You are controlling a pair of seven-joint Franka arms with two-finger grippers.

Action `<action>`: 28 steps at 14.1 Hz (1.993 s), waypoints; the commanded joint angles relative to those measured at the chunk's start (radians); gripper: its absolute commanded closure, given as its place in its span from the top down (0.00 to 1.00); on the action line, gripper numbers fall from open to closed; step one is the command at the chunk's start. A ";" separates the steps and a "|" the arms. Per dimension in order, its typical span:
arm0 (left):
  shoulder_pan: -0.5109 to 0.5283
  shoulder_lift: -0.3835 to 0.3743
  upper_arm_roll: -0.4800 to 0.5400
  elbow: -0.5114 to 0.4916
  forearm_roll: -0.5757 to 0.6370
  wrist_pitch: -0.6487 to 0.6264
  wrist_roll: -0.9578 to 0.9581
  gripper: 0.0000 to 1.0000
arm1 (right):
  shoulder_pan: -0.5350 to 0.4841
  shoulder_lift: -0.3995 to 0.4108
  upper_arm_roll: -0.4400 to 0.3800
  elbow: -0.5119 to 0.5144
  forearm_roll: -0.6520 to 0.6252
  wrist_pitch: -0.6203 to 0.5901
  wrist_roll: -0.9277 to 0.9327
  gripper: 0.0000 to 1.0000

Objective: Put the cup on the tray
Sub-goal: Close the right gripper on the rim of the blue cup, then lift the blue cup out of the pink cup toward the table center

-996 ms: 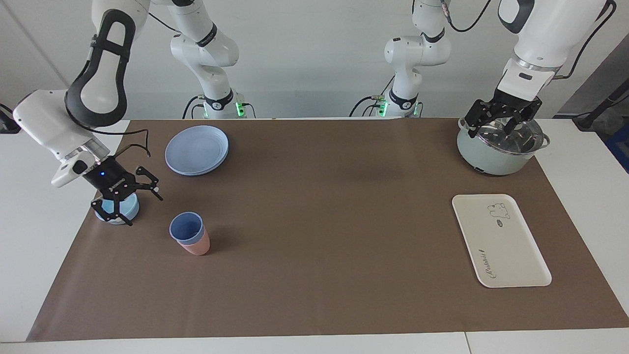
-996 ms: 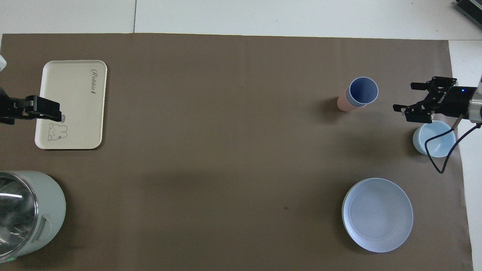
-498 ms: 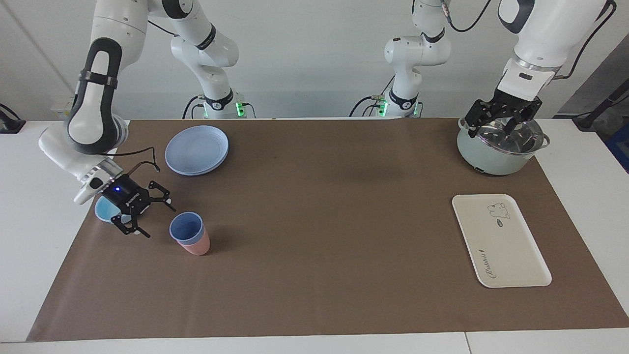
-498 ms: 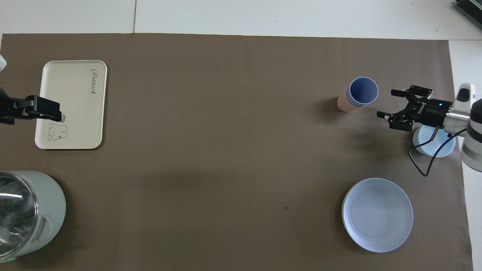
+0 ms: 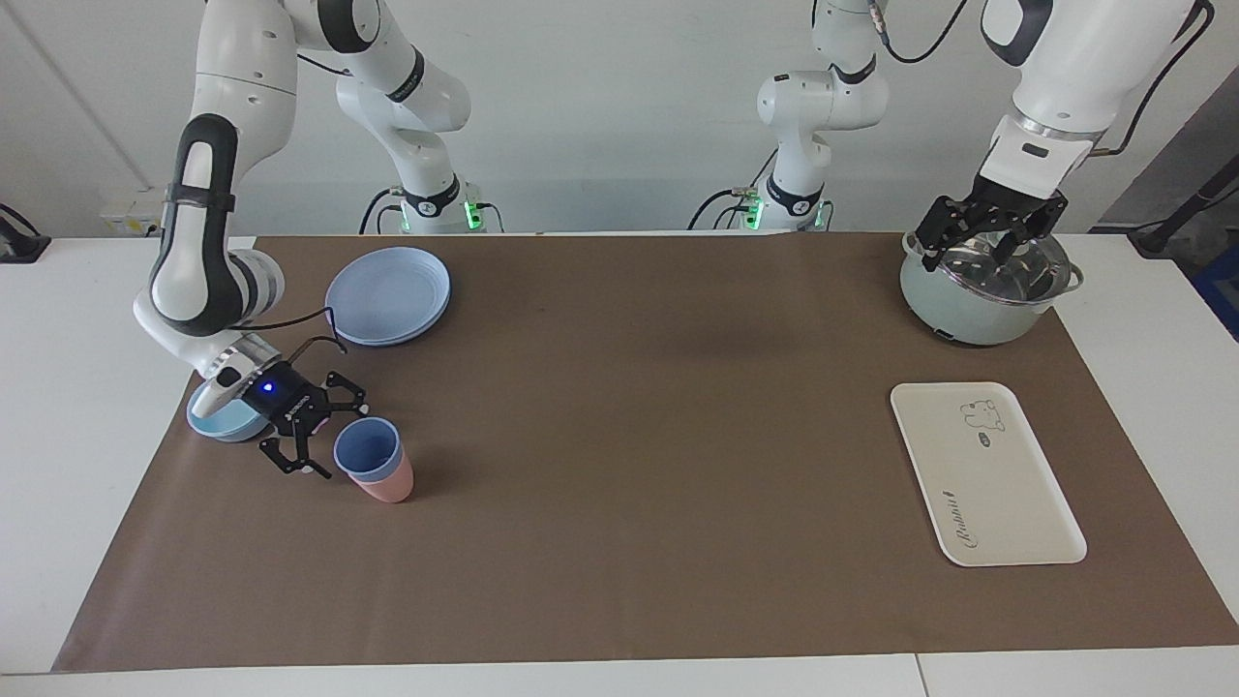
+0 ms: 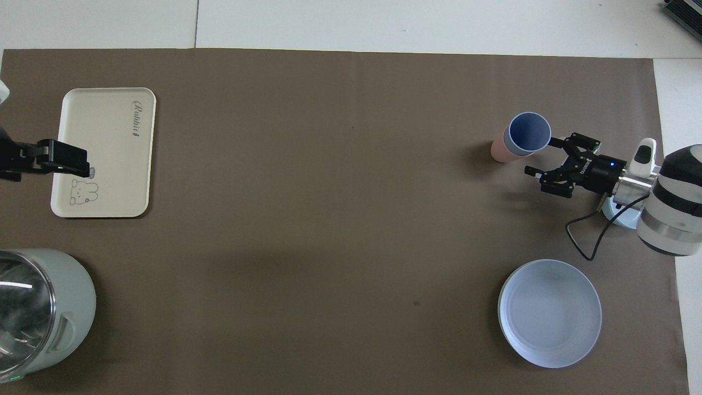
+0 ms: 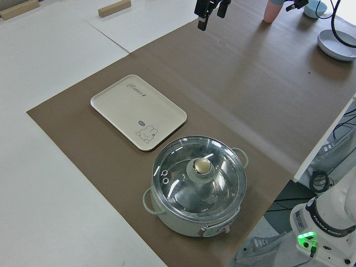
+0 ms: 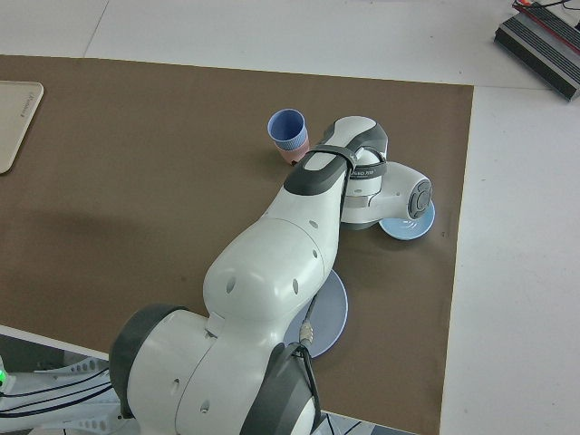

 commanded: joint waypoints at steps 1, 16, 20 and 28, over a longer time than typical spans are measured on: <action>0.009 -0.024 -0.006 -0.029 0.012 -0.001 0.008 1.00 | 0.000 -0.007 0.001 -0.012 0.038 0.008 -0.047 1.00; 0.009 -0.025 -0.006 -0.028 0.012 -0.001 0.008 1.00 | 0.106 0.008 0.003 -0.011 0.196 0.102 -0.156 1.00; 0.009 -0.025 -0.006 -0.029 0.012 -0.001 0.008 1.00 | 0.108 0.008 0.003 -0.011 0.213 0.108 -0.180 1.00; 0.009 -0.025 -0.006 -0.029 0.012 -0.001 0.008 1.00 | 0.112 0.008 0.003 0.026 0.232 0.120 -0.191 0.00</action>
